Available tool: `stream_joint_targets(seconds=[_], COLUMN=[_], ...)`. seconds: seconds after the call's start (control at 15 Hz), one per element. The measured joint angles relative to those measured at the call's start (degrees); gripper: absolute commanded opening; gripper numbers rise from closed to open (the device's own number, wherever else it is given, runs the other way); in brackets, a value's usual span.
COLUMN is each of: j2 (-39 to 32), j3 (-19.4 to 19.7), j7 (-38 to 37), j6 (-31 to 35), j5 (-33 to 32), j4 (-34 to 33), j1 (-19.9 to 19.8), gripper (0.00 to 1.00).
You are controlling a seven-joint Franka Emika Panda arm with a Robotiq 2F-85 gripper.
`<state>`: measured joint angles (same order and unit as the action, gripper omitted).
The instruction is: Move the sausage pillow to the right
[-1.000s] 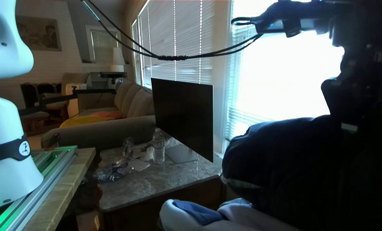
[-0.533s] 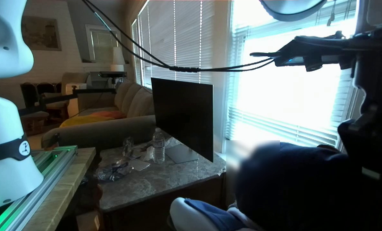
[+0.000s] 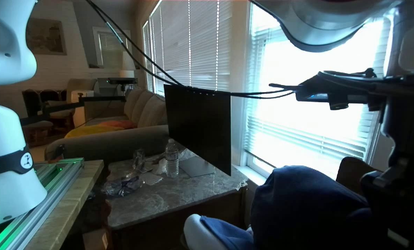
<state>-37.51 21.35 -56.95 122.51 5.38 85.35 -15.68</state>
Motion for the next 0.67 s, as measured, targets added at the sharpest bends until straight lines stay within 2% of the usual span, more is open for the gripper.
stream_joint_targets(seconds=[0.67], j2=[-4.65], j3=[1.27], j7=[-0.01], j6=[-1.51], j5=[-3.94], j4=[0.0], j1=[-0.02], gripper=[0.03])
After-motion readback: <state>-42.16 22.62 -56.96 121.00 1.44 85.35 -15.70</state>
